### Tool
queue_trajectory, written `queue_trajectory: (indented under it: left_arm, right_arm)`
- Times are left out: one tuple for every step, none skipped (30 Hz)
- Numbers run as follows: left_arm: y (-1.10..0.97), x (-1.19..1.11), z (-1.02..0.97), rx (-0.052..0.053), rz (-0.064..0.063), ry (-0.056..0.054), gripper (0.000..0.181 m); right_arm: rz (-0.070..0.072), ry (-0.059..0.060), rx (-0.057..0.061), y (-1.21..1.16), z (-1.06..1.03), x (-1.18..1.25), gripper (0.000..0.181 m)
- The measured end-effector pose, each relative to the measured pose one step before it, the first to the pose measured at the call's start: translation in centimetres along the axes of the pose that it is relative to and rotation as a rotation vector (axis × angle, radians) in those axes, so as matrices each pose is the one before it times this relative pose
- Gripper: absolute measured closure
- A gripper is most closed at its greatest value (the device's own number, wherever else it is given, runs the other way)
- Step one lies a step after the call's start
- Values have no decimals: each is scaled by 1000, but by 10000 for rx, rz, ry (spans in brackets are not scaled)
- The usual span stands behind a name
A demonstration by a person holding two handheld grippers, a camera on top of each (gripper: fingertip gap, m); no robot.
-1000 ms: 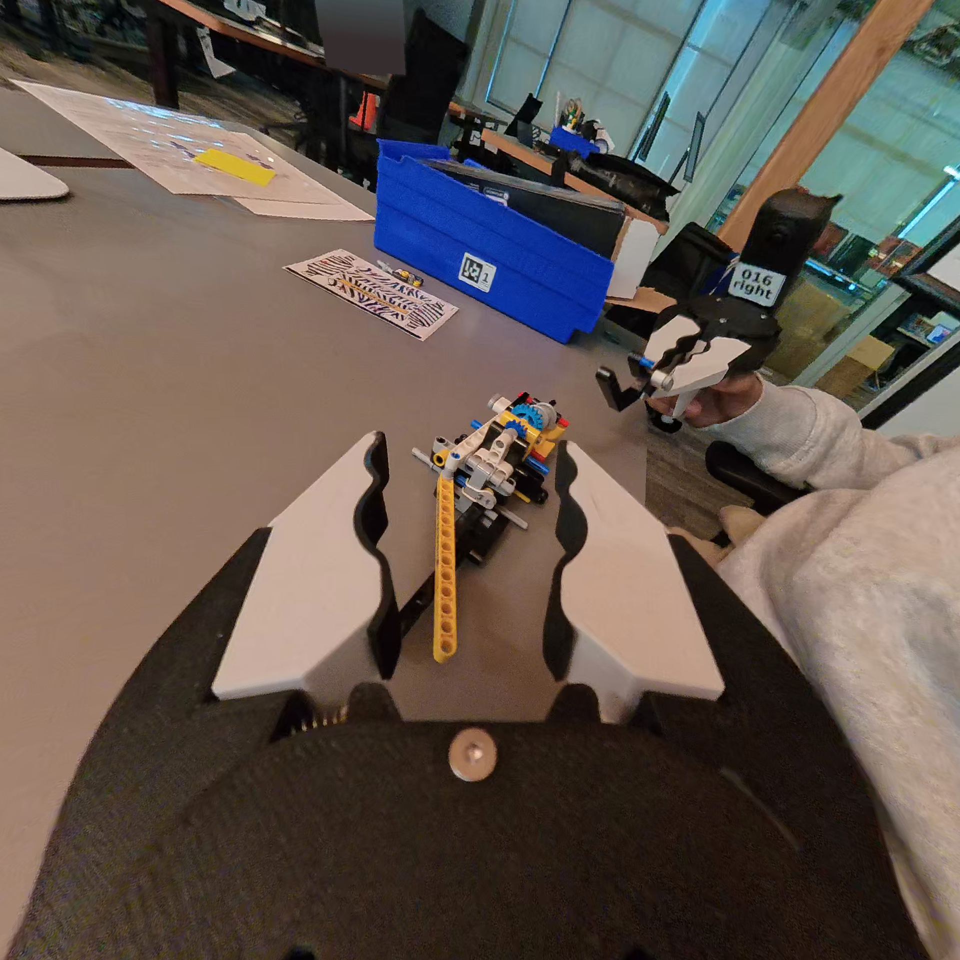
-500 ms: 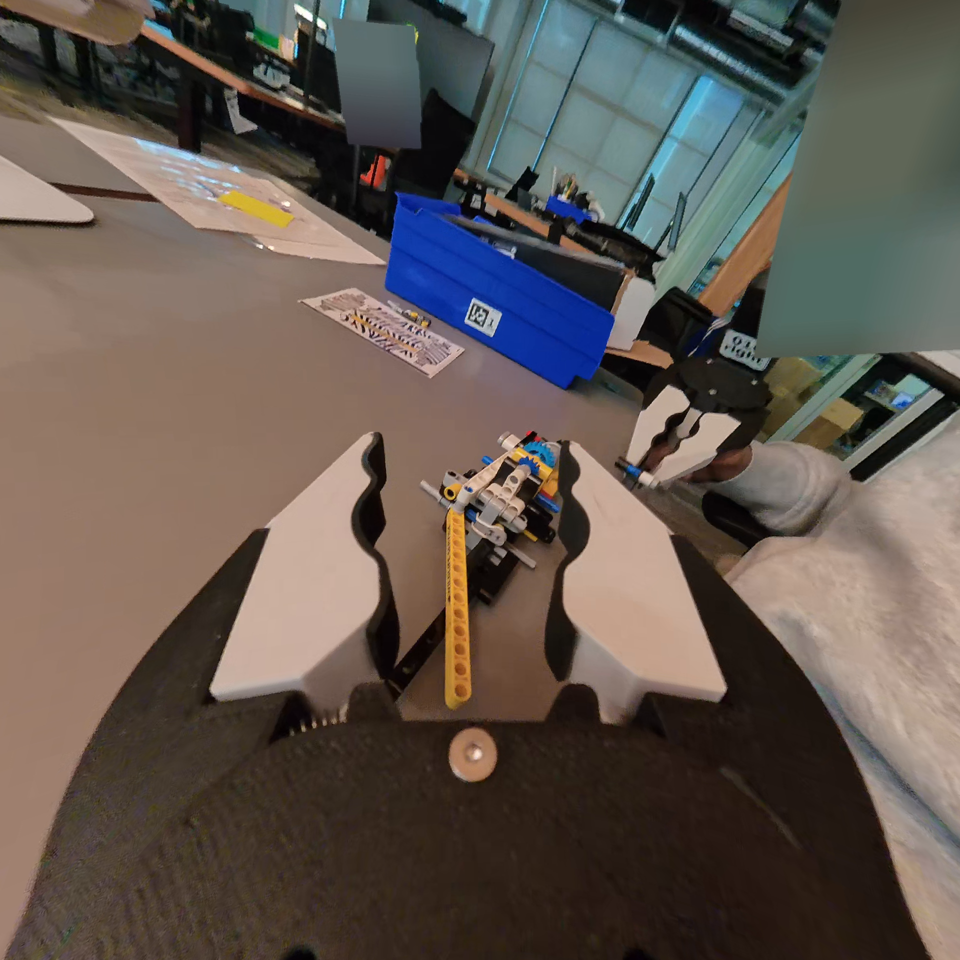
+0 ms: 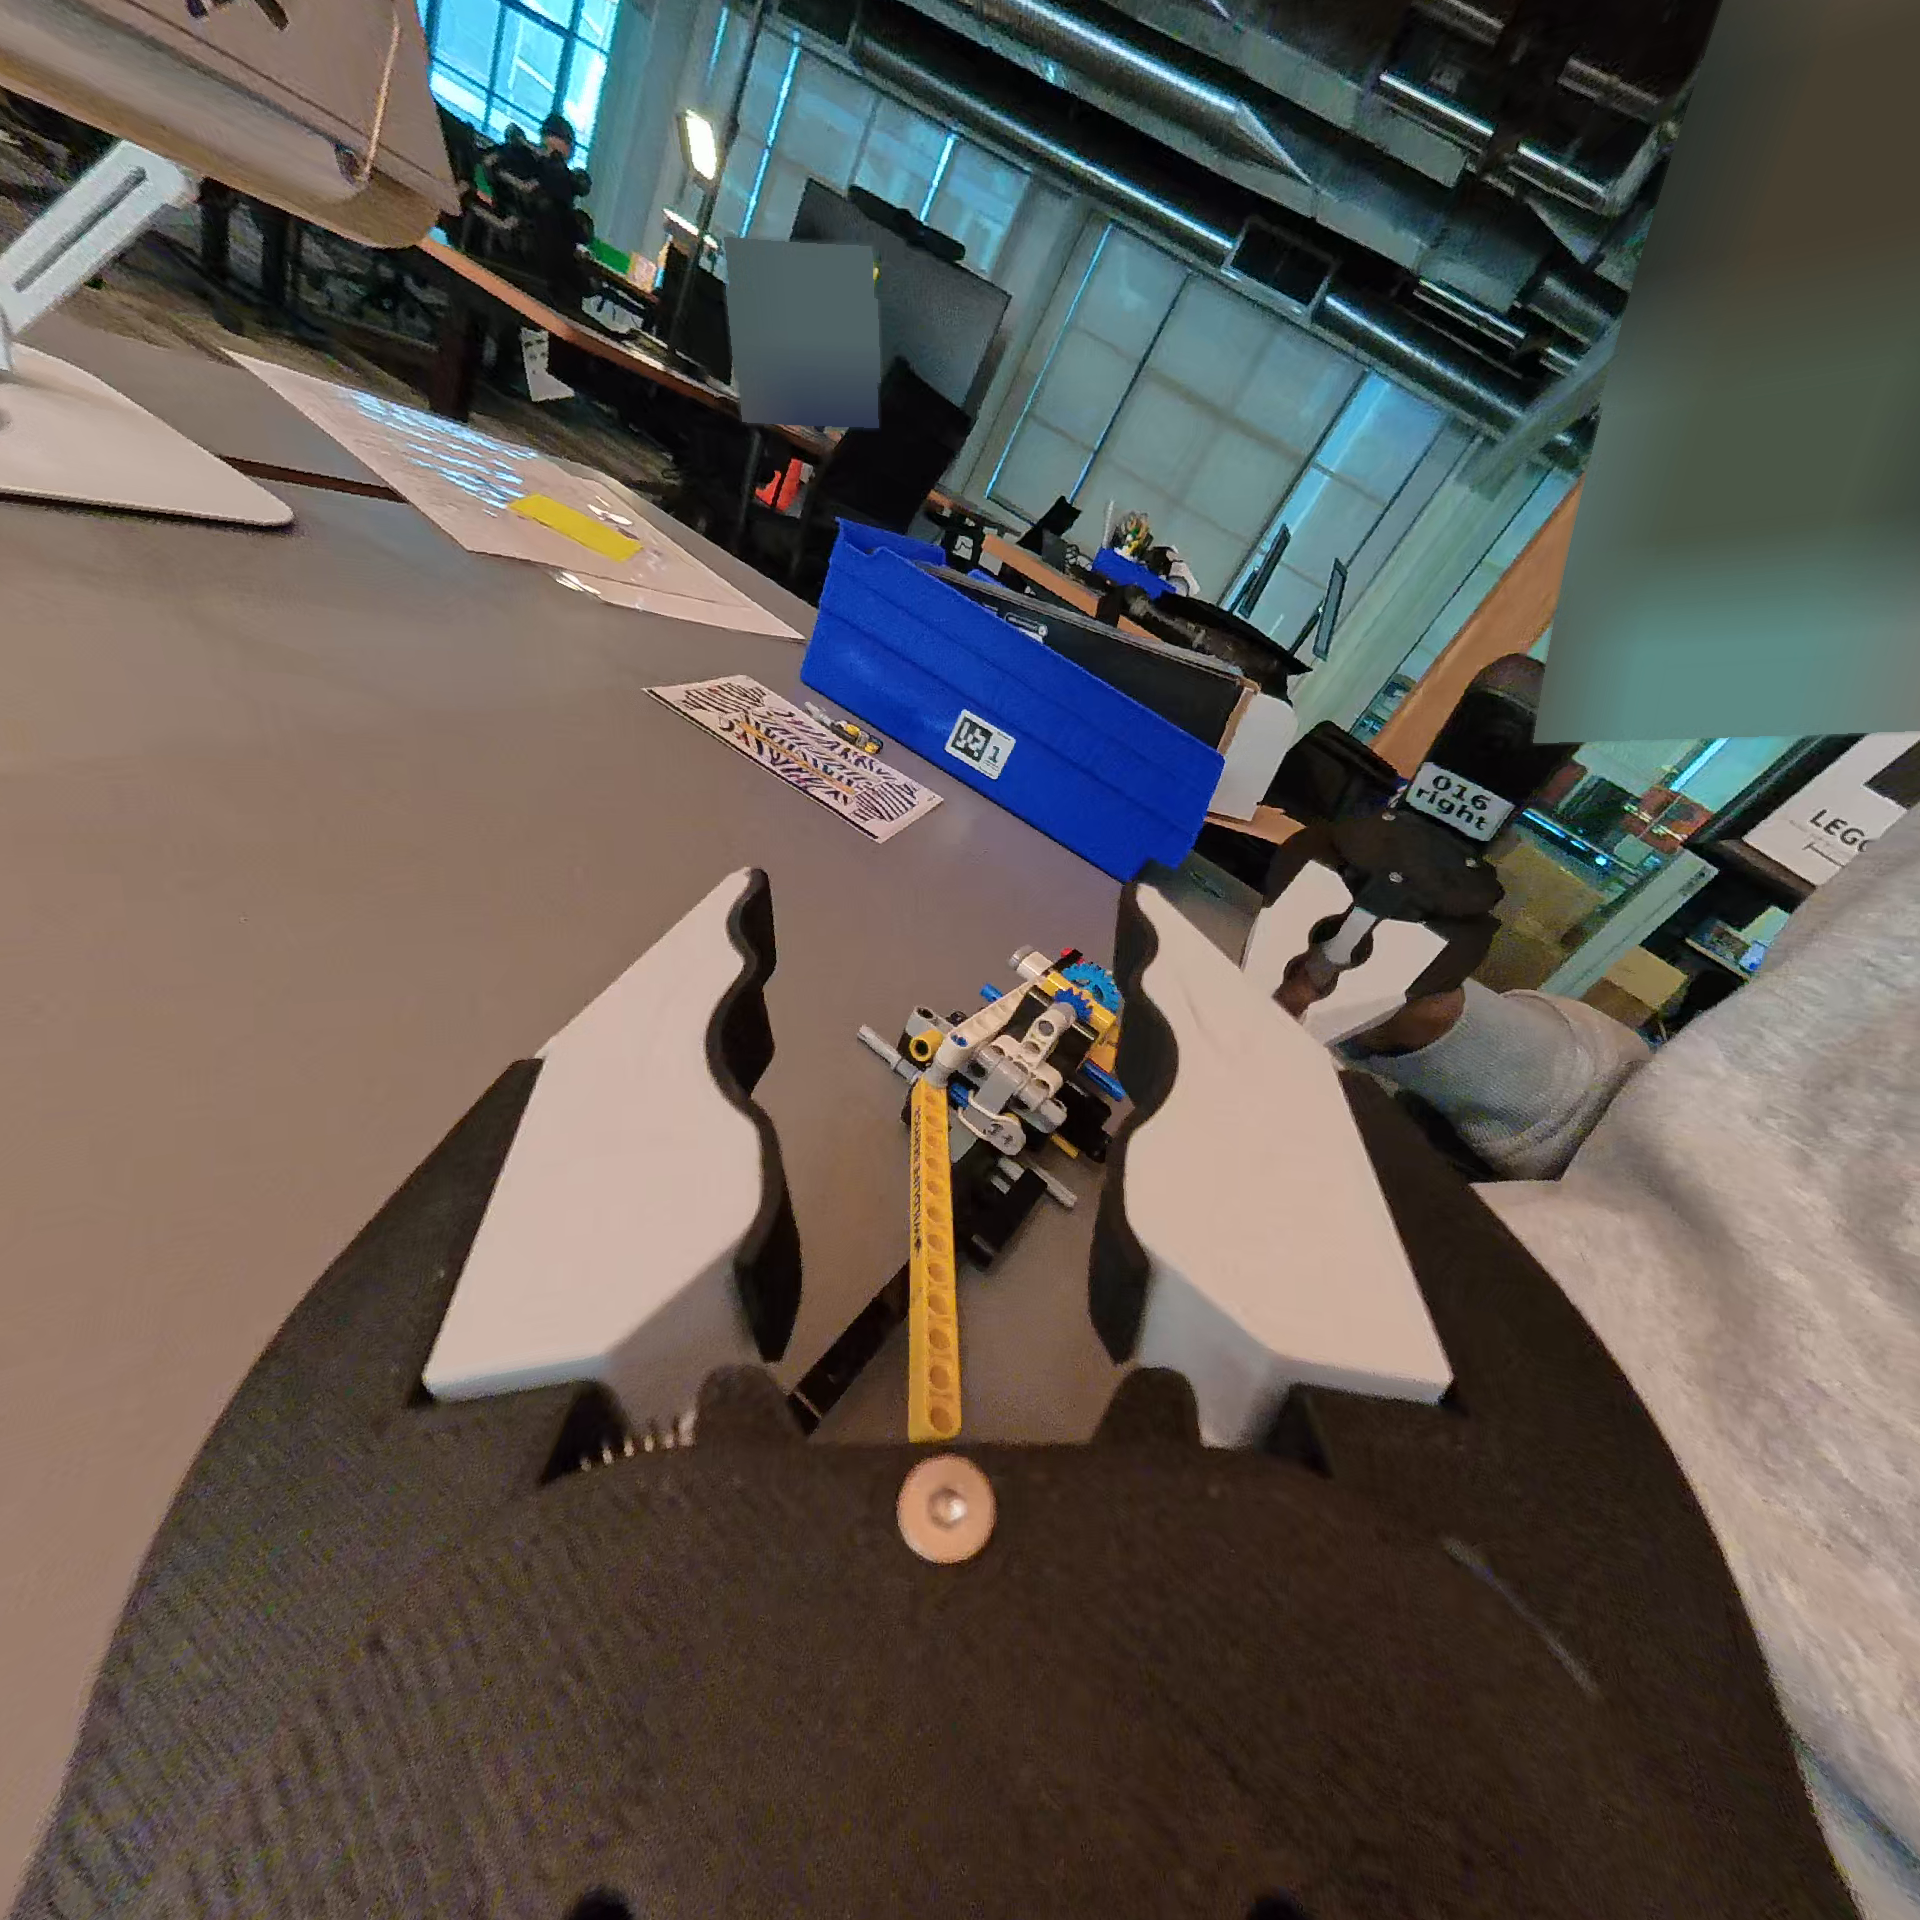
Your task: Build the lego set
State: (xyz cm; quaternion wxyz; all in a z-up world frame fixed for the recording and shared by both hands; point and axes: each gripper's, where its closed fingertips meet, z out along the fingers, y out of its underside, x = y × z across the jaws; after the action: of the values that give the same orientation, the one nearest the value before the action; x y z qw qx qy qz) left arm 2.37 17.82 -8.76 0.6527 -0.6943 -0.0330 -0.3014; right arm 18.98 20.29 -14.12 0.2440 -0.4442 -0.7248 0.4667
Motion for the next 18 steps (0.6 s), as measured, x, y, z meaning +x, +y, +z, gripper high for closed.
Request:
queue_trajectory:
  left_arm:
    - [-133, -116, -65, 90, -6, -51, 116]
    - [-176, -170, -90, 116, -16, -75, 116]
    - [-211, -168, -119, 137, -18, -71, 116]
    - [-232, -185, -147, 156, -11, -79, 116]
    - [-227, -170, -145, 153, -9, -72, 116]
    - [-188, -113, -118, 126, -18, -37, 116]
    - [-116, -64, -75, 82, -37, -5, 115]
    - [-43, -50, -25, 28, -55, 10, 115]
    - [8, -23, 10, -9, -46, 15, 115]
    - [38, -20, 26, -28, -30, 8, 115]
    - [33, -16, 29, -26, -9, -5, 115]
    - [26, -20, 29, -18, 0, -11, 115]
    - [13, -10, 11, -11, -6, -6, 115]
    - [-3, -27, 16, -4, -21, -2, 116]
    - [-11, -44, 1, 5, -35, 1, 116]
    - [-19, -40, -7, 13, -45, 5, 116]
    - [-40, -65, -16, 22, -48, -4, 116]
    - [-46, -58, -12, 33, -43, -11, 116]
  right_arm:
    - [250, -142, 315, -302, -429, 193, 175]
    - [225, -128, 286, -300, -437, 179, 175]
    - [175, -105, 287, -287, -416, 148, 175]
    - [151, -50, 271, -222, -378, 159, 175]
    - [143, -31, 241, -168, -317, 134, 175]
    - [133, -57, 213, -151, -249, 32, 175]
    - [84, -49, 164, -185, -207, -16, 175]
    - [15, 24, 137, -166, -151, 38, 176]
    - [4, 41, 83, -99, -81, 53, 176]
    - [15, 15, 27, -30, -31, 39, 176]
    - [28, -5, -17, 23, 32, 23, 176]
    - [47, -25, -52, 65, 72, 32, 175]
    - [63, -37, -68, 85, 83, 29, 175]
    - [54, -35, -60, 76, 85, 25, 175]
    - [32, -38, -49, 58, 79, 17, 175]
    - [25, -22, -46, 47, 81, 21, 175]
    - [18, -11, -44, 52, 70, 23, 175]
    - [17, -11, -50, 64, 63, 10, 175]
